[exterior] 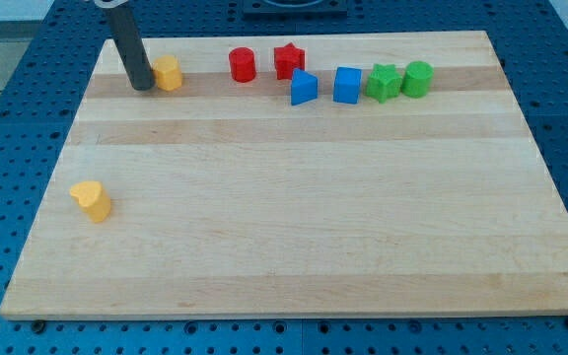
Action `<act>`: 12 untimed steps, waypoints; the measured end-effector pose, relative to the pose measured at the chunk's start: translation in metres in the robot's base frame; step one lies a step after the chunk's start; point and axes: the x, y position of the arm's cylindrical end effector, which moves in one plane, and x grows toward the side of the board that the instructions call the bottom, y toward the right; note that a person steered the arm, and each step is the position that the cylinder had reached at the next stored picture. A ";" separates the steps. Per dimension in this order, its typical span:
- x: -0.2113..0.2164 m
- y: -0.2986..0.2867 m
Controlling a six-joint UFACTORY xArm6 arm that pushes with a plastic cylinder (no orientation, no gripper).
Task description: Move the heart horizontal to the hexagon
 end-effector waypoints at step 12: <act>0.235 -0.057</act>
